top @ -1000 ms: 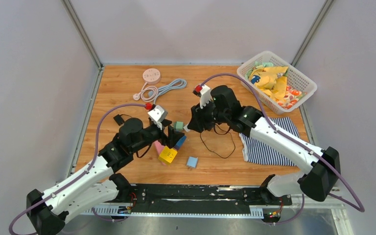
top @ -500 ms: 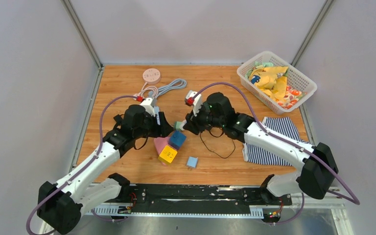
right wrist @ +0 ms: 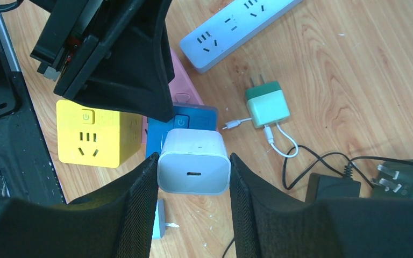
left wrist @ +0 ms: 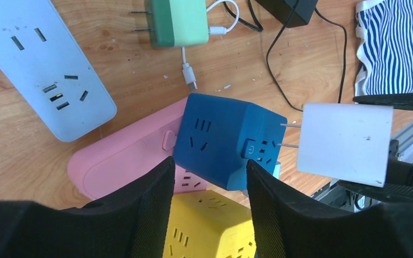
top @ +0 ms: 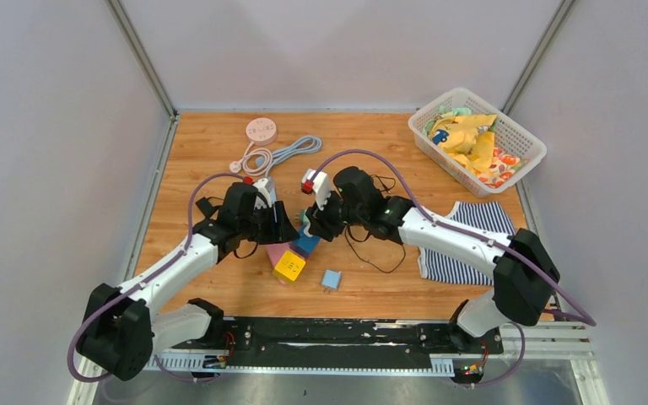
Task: Insert the plug
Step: Insert the plug into the socket.
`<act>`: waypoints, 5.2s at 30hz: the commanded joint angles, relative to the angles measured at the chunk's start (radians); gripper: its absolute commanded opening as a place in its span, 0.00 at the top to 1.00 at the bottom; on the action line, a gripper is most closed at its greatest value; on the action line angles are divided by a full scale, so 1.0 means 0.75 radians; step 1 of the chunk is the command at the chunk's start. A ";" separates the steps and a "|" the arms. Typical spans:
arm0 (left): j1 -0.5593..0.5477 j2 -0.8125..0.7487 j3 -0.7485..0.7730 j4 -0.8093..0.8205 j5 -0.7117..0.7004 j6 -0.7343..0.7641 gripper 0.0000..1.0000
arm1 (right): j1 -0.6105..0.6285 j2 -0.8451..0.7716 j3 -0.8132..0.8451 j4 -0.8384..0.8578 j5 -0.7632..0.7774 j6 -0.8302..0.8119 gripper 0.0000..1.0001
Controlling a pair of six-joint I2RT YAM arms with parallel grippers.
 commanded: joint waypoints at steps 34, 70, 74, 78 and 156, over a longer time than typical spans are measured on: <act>0.011 0.037 -0.046 0.068 0.029 0.036 0.64 | 0.069 0.125 0.112 -0.182 -0.001 0.106 1.00; 0.011 0.035 -0.072 0.112 0.086 0.032 0.66 | 0.139 0.196 0.163 -0.256 0.206 0.062 1.00; 0.011 0.035 -0.090 0.124 0.098 0.035 0.69 | 0.142 0.225 0.168 -0.280 0.238 0.084 1.00; 0.010 0.025 -0.099 0.103 0.085 0.047 0.69 | 0.157 0.218 0.131 -0.331 0.276 0.103 1.00; 0.011 0.202 -0.146 0.068 -0.061 0.123 0.84 | 0.121 0.096 -0.256 0.128 0.233 0.143 1.00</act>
